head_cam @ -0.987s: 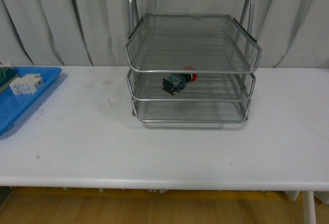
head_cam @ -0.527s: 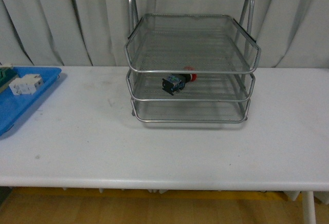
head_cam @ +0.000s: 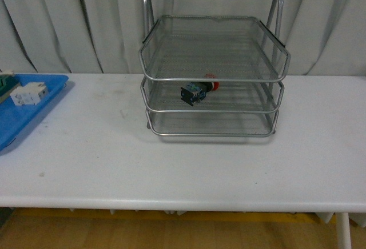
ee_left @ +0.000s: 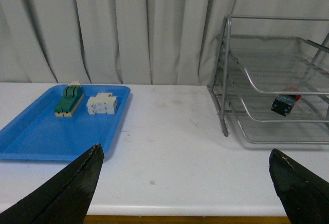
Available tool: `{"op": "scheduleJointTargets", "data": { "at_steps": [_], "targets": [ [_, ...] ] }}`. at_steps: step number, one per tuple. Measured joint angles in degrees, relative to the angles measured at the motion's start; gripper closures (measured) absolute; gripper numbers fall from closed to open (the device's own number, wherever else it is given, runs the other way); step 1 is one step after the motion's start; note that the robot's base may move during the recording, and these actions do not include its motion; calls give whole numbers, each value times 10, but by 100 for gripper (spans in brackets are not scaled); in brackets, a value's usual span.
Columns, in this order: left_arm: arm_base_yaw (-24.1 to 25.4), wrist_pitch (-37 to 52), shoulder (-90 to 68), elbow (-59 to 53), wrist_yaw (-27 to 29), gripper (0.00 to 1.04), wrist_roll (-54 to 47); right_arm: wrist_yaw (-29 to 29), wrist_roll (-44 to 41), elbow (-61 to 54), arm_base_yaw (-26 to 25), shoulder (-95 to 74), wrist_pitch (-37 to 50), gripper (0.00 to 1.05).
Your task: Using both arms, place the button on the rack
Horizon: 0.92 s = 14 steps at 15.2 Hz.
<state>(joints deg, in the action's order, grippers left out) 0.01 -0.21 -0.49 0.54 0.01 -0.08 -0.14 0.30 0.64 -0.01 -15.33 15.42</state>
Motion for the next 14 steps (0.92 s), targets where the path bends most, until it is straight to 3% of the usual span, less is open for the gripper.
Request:
{"op": "scheduleJointTargets", "data": {
  "at_steps": [5,7,10,11,14],
  "targets": [
    [0,0,0,0,0,7,0,0,0,0,0,53,-53,103],
    [0,0,0,0,0,7,0,1,0,0,0,125,-155,103],
    [0,0,0,0,0,7,0,1,0,0,0,150,-158,103],
    [0,0,0,0,0,7,0,1,-2,0,0,152,-156,100],
    [0,0,0,0,0,7,0,1,-2,0,0,152,-156,69]
  ]
}}
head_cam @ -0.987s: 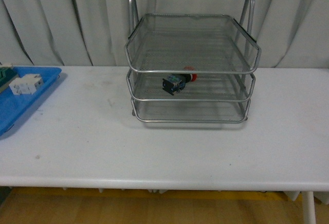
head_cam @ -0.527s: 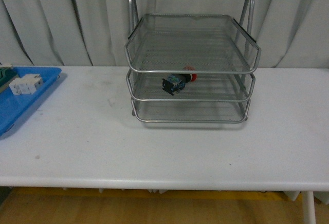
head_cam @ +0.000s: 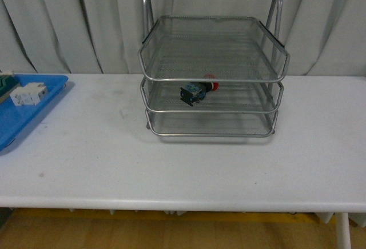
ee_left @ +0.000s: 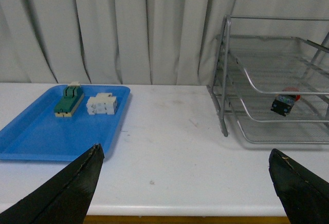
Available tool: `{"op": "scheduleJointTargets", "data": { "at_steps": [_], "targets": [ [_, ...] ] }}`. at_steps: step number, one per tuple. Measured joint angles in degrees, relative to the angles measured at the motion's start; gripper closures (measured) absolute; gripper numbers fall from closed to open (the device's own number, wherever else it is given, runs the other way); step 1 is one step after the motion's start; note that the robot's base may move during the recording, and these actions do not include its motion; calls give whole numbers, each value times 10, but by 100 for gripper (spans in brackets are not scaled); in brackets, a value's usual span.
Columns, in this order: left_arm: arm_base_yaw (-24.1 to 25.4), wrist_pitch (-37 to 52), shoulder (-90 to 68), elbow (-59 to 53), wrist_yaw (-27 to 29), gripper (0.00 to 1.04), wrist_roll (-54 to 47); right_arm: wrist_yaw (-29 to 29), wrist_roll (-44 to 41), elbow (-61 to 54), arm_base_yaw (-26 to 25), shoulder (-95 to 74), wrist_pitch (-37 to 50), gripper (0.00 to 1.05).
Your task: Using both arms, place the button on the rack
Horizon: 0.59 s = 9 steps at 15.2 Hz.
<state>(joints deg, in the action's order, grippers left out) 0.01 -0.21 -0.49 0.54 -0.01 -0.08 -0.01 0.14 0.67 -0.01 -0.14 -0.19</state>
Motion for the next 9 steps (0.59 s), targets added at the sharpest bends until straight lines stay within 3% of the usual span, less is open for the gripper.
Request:
{"op": "scheduleJointTargets", "data": {
  "at_steps": [2,3,6,9],
  "targets": [
    [0,0,0,0,0,7,0,0,0,0,0,0,0,53],
    [0,0,0,0,0,7,0,0,0,0,0,0,0,38],
    [0,0,0,0,0,7,0,0,0,0,0,0,0,9],
    [0,0,0,0,0,7,0,0,0,0,0,0,0,7]
  ]
}}
